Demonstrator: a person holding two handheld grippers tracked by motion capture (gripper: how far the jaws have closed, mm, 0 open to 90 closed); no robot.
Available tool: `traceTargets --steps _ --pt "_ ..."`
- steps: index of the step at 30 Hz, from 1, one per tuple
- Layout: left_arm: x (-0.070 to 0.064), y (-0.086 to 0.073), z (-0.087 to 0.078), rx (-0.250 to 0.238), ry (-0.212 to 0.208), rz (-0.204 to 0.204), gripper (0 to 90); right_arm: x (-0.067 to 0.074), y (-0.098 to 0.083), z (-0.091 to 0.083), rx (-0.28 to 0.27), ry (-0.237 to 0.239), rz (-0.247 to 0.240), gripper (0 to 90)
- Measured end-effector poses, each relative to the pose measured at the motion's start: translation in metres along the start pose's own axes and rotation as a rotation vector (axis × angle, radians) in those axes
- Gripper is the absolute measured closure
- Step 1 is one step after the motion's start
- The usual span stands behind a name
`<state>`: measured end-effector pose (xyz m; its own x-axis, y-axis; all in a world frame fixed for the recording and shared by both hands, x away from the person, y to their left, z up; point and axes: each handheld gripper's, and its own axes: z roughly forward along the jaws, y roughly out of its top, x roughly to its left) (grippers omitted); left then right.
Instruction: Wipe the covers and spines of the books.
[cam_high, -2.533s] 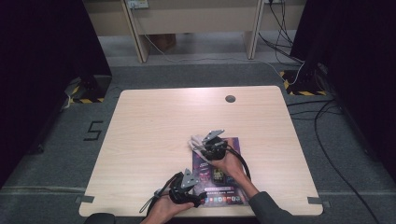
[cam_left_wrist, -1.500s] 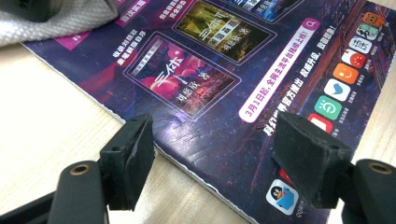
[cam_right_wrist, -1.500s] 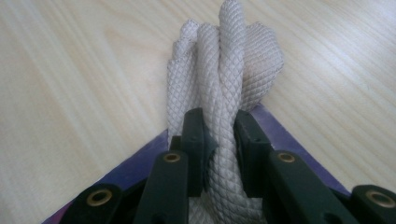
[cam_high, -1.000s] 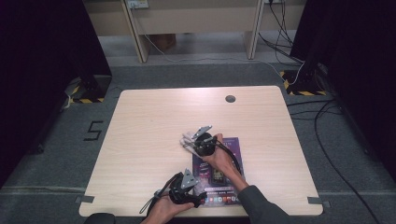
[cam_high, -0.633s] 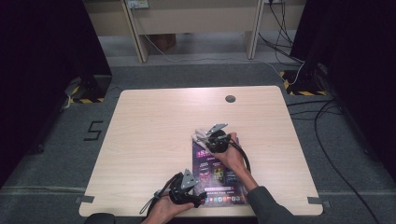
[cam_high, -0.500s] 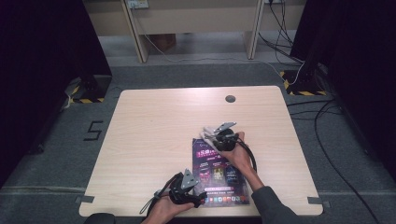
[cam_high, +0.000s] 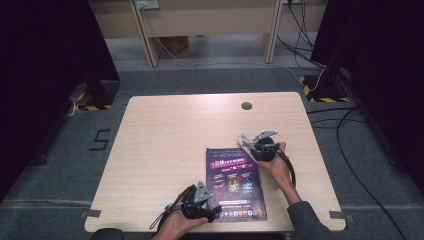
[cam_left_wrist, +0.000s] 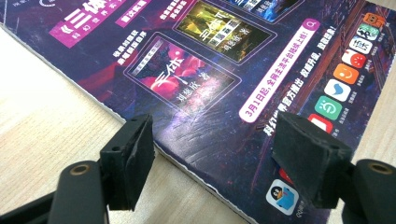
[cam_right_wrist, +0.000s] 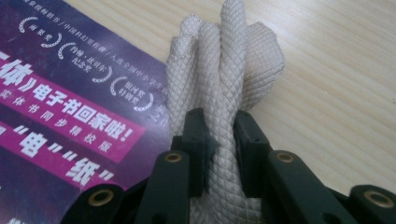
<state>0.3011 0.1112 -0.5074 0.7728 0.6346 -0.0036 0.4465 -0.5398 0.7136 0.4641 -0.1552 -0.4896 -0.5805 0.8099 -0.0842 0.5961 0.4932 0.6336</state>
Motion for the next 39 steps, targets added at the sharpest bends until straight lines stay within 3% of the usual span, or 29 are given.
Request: traceTargets --steps 6,9,12,16,19,26,33,39 --pt "0.000 0.000 0.000 0.001 -0.001 0.002 28.5 0.007 -0.005 -0.005 0.008 -0.008 -0.029 78.1" --pt "0.000 0.000 0.000 0.000 -0.001 0.000 28.5 0.010 -0.007 -0.007 0.004 0.020 -0.009 78.3" --pt "0.001 0.000 0.000 0.000 -0.004 -0.004 28.5 0.015 -0.010 -0.010 0.007 0.043 -0.022 78.2" --pt "0.000 0.000 0.000 0.000 -0.001 -0.003 28.5 0.020 -0.010 -0.011 0.007 0.046 -0.040 78.2" --pt "0.000 0.000 0.000 0.000 -0.001 -0.003 28.5 0.017 -0.010 -0.010 0.002 0.057 -0.027 77.4" --pt "0.000 0.000 0.000 -0.002 -0.001 -0.003 28.5 0.013 -0.007 -0.005 -0.011 -0.016 -0.038 77.0" --pt "0.001 0.000 0.000 -0.002 -0.004 -0.005 28.5 0.013 -0.007 -0.005 -0.014 -0.021 -0.025 77.9" --pt "0.001 0.000 0.000 -0.002 -0.004 -0.005 28.4 0.020 -0.009 -0.008 -0.008 0.049 -0.023 78.0"
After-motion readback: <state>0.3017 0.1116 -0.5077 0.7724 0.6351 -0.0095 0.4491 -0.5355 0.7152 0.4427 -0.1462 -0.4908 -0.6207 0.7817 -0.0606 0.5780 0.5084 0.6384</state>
